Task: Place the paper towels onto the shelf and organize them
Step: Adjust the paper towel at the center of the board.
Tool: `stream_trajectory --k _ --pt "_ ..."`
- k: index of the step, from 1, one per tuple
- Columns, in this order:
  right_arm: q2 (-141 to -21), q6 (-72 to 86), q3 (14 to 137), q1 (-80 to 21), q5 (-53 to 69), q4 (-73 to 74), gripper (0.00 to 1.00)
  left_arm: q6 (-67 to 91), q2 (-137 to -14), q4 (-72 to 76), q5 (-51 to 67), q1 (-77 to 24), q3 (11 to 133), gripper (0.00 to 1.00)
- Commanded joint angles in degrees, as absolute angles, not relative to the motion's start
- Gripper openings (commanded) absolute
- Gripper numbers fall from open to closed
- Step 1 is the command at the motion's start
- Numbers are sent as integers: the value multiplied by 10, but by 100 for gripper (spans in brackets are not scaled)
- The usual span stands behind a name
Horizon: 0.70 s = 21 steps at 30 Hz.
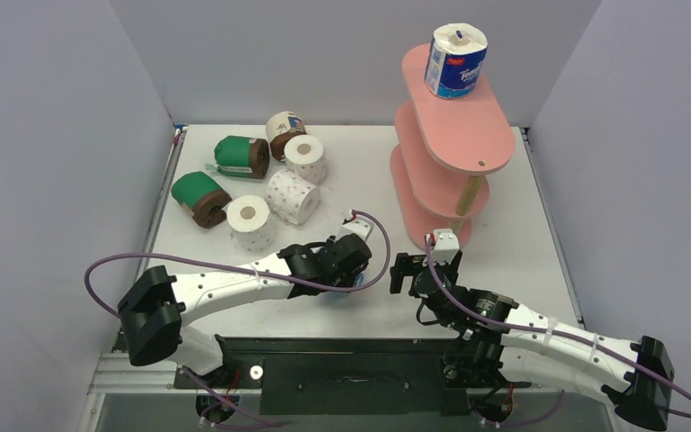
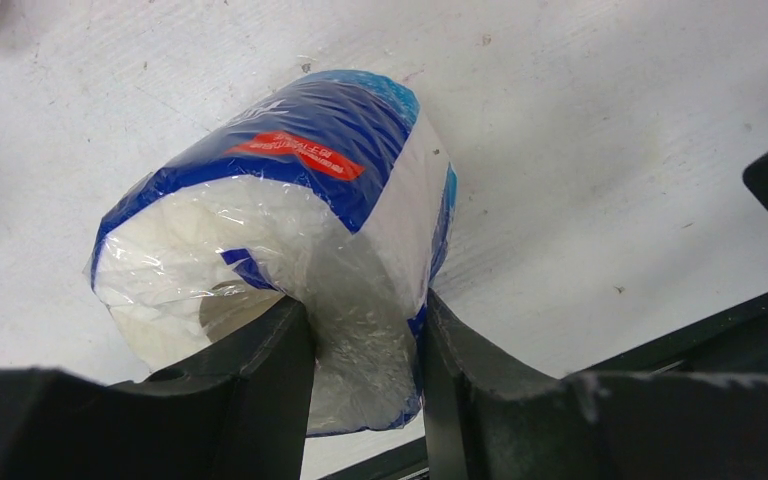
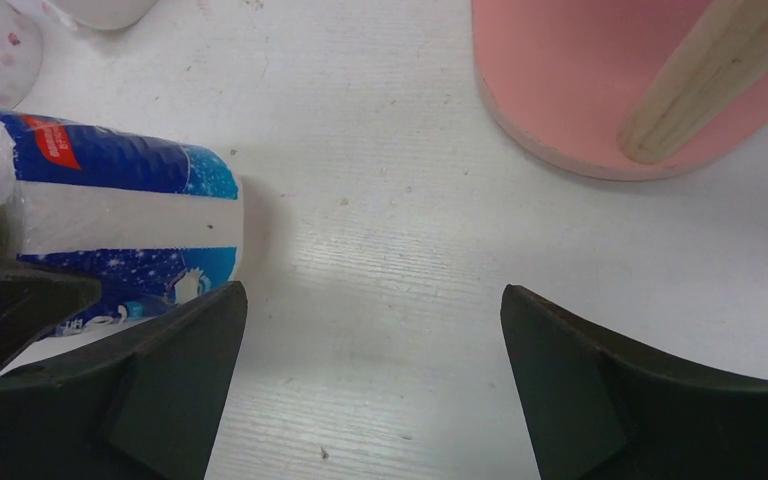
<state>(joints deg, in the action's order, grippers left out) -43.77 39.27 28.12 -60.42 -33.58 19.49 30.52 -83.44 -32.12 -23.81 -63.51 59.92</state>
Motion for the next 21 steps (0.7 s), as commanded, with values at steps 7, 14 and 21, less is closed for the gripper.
stream_trajectory --k 7,14,21 --pt "-464 457 323 -605 -391 228 100 297 -858 -334 -248 -648 634 42" --pt "-446 447 319 -604 -386 229 100 301 -850 -333 -248 -652 639 64" --pt "-423 444 330 -605 -380 239 100 311 -812 -339 -245 -653 654 88"
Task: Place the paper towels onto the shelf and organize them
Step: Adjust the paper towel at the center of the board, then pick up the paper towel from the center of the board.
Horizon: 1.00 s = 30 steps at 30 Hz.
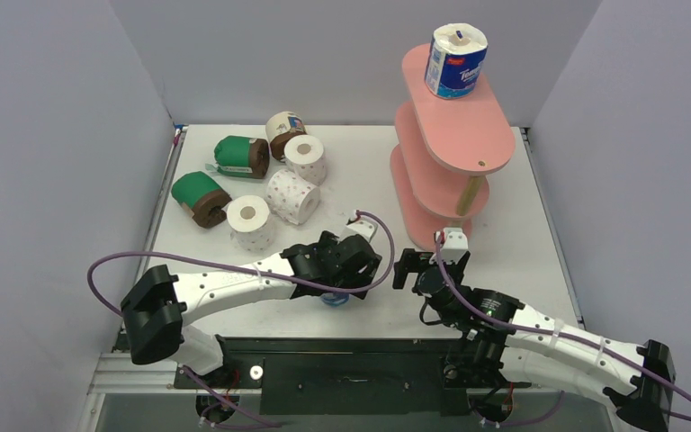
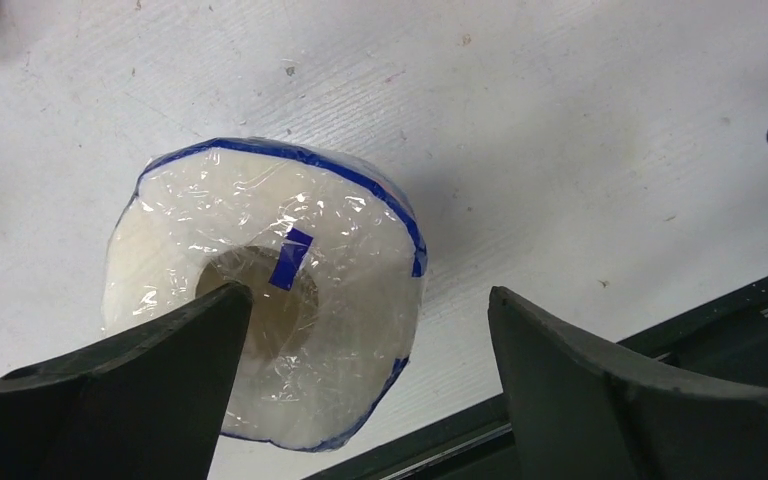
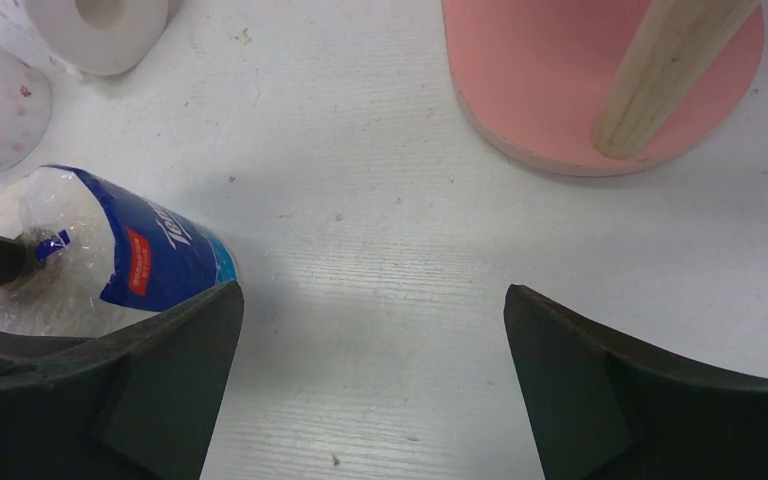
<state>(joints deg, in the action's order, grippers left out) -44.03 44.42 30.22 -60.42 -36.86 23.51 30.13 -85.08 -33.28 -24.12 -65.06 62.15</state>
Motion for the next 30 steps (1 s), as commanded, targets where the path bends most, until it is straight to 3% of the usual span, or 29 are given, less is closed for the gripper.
stream_trajectory --k 1,6,9,15,19,23,30 --pt "-422 442 332 -605 -379 241 100 313 -806 -339 -246 -653 655 92" --pt "-419 423 349 -605 -355 243 100 326 -756 -342 -252 -653 654 100" --pt "-422 403 361 -605 -329 232 100 342 -714 -337 -265 -653 639 97" --pt "-499 380 414 -608 -254 207 99 428 -516 -286 -370 -631 506 97" --pt "-577 368 467 -620 -214 207 99 467 -421 -291 -353 -558 419 97" --pt "-645 362 512 -624 -192 203 99 480 -383 -309 -317 -507 385 97" --pt "-747 358 570 -623 -172 211 97 485 -360 -316 -319 -499 356 97"
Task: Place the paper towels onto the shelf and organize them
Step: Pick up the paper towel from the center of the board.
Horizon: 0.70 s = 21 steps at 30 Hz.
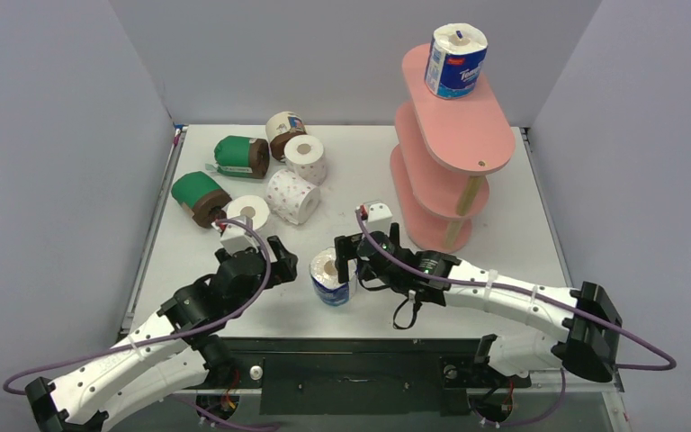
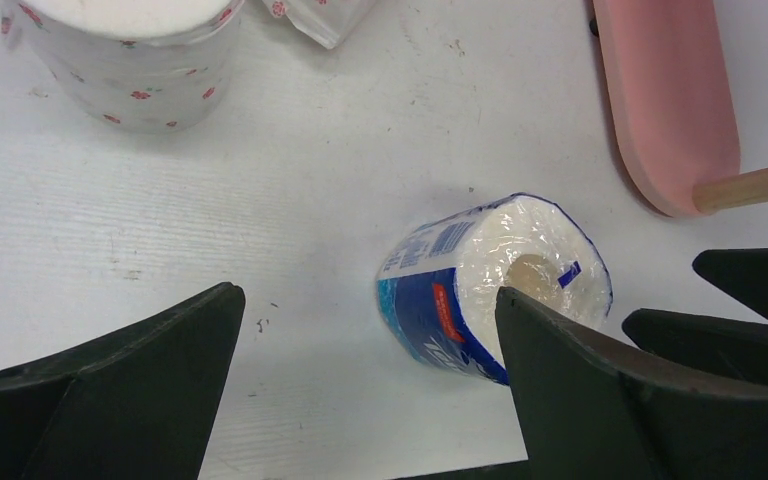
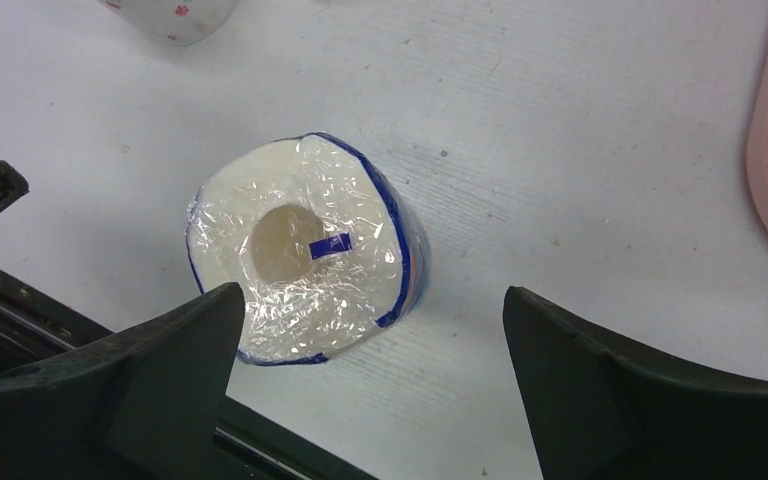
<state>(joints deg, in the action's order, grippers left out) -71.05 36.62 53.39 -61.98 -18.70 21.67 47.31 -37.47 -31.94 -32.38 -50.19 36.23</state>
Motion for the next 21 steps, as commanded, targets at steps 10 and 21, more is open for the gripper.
stream_trajectory --k 10,21 --pt "-812 360 595 -602 -146 222 92 495 -349 -298 -303 -498 320 97" --pt "-843 361 593 -593 -121 209 84 497 -352 -287 -290 -498 307 97"
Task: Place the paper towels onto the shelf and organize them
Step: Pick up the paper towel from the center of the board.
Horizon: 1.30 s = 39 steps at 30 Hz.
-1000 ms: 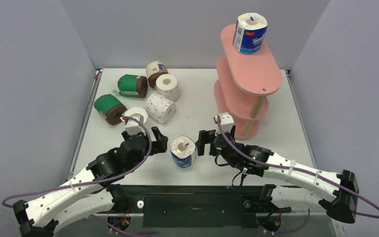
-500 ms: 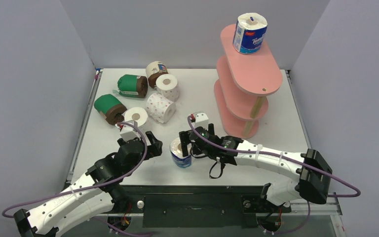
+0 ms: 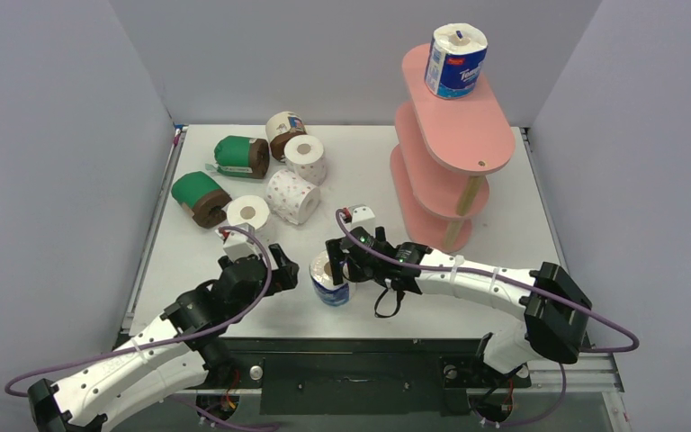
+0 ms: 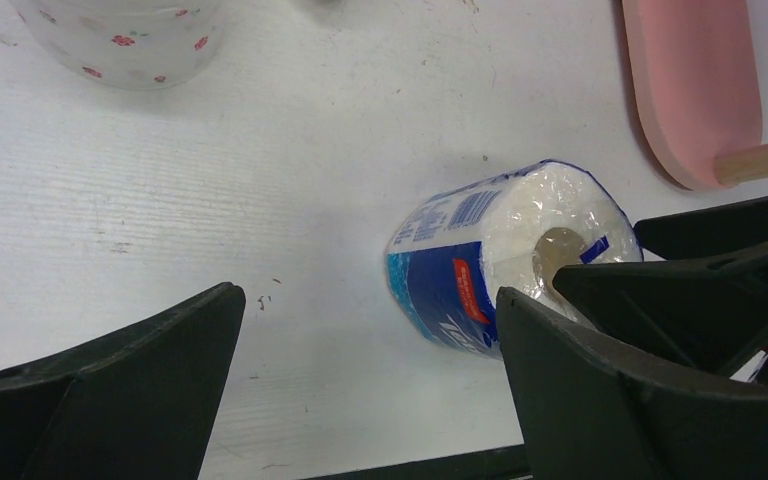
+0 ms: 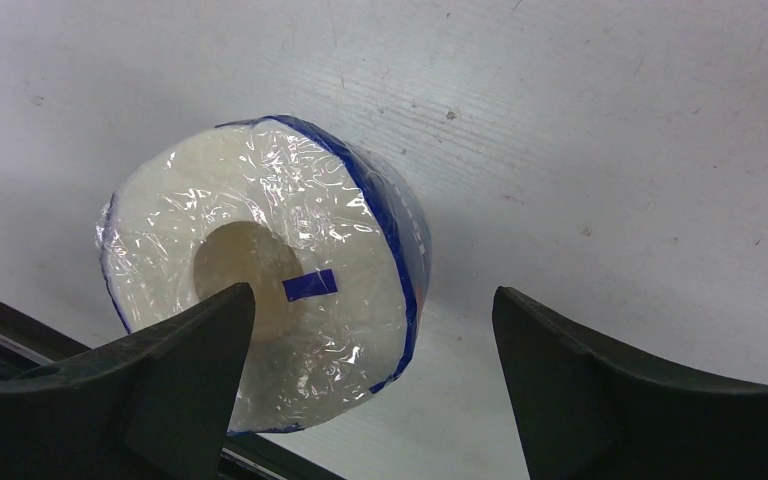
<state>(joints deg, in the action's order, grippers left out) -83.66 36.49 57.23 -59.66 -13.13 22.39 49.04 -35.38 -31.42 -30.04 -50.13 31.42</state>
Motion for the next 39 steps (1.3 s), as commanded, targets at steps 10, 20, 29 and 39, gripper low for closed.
stream_trajectory --k 10,20,29,39 --pt "-874 364 603 -591 -103 196 68 508 -353 -275 -273 -497 292 97" --pt "-874 372 598 -588 -101 191 48 512 -348 -272 -269 -497 280 97" --pt "-791 365 606 -582 -121 237 42 513 -337 -269 -270 -498 271 97" --pt "-660 340 669 -558 -158 338 39 513 -344 -257 -262 -497 266 97"
